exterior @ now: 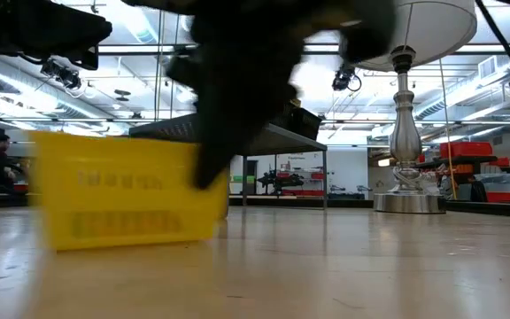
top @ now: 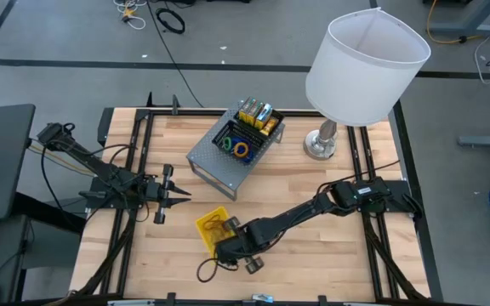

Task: Pick & Place Office Desk Supplies
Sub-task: Put the yellow bin on the shelf

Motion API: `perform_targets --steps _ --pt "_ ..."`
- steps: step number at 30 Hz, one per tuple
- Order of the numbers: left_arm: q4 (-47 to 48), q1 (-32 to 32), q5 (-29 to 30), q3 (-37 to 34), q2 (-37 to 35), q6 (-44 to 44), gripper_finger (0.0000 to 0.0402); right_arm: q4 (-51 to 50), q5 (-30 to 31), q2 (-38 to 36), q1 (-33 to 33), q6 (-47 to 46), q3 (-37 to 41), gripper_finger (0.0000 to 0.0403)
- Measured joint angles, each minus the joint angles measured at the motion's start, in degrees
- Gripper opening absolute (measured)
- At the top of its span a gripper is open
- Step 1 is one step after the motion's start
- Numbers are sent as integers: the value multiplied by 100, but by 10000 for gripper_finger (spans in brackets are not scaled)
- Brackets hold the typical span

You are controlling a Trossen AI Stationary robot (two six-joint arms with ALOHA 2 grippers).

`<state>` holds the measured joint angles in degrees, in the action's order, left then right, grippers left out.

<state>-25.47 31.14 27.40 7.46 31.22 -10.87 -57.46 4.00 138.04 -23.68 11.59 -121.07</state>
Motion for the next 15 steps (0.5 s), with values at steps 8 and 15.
perform_targets --steps 8,15 --pt "-2 2 -85 0 0 24 62 -1397 462 -653 -150 128 14 6" --pt "-2 2 -199 0 0 57 62 -1566 1096 -1161 -149 455 4 6"
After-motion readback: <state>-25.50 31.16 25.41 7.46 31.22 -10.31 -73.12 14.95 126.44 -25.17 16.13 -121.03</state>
